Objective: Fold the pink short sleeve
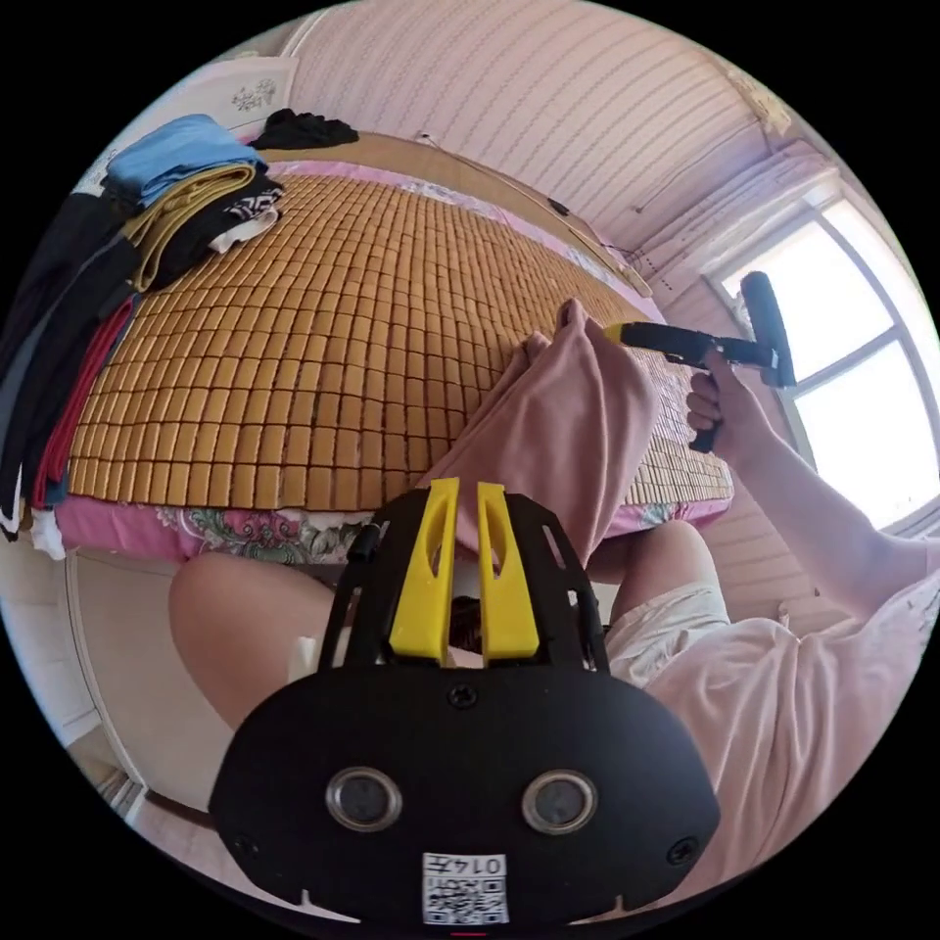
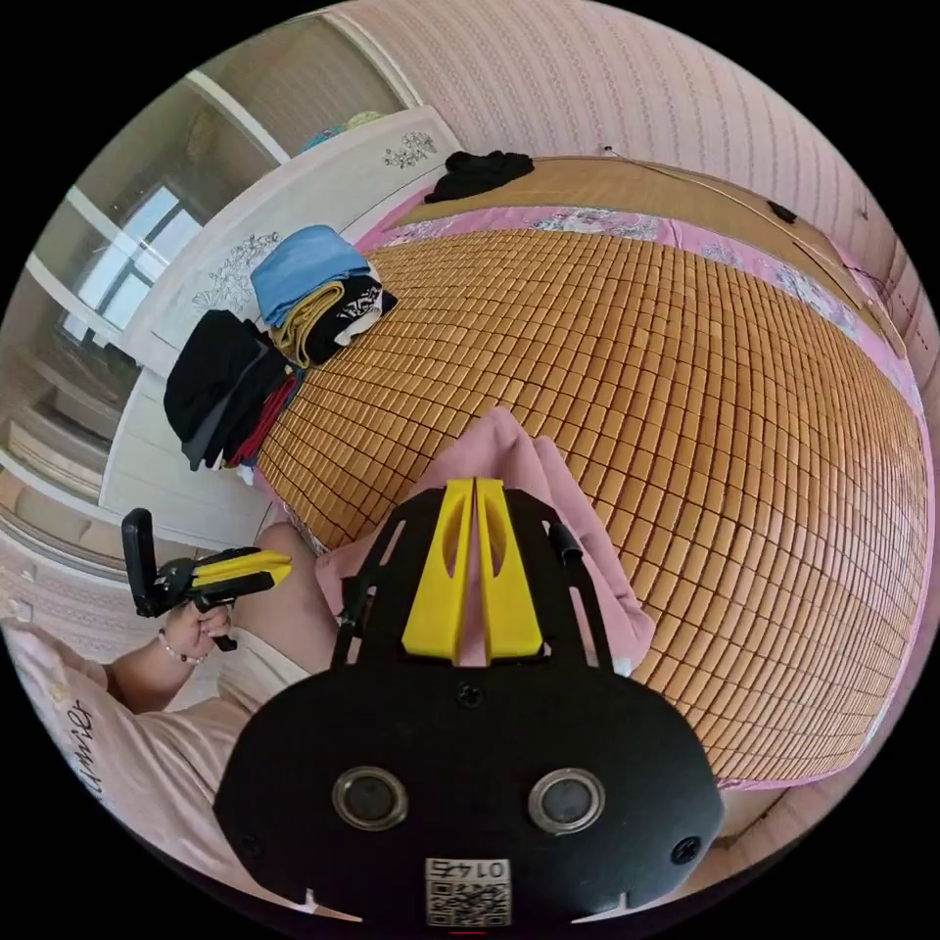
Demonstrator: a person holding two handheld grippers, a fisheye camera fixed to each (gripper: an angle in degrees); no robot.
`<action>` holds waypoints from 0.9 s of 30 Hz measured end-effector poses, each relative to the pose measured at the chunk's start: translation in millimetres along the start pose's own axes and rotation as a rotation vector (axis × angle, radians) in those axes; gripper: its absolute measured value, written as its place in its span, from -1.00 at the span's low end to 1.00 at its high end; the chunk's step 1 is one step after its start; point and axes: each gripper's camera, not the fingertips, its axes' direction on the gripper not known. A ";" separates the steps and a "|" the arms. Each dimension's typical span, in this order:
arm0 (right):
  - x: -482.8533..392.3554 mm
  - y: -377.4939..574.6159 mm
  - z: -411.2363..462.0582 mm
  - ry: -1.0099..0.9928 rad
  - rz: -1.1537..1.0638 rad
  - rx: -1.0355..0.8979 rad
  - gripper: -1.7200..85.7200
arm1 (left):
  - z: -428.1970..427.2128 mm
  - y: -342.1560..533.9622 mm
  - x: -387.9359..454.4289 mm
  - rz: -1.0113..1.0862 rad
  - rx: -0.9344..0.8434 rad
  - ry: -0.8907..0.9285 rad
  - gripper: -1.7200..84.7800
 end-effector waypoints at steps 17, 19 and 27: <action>16.9 0.7 35.5 -0.030 0.016 -0.076 -0.98 | 55.8 -41.2 19.6 0.069 -0.078 -0.010 -0.83; 16.1 29.5 2.0 -0.035 0.022 0.015 -0.97 | 46.9 -38.5 16.2 0.090 -0.053 0.021 -0.80; 62.1 167.0 -17.4 0.000 0.338 0.017 -0.68 | 48.3 -56.3 2.9 0.016 -0.069 0.054 -0.71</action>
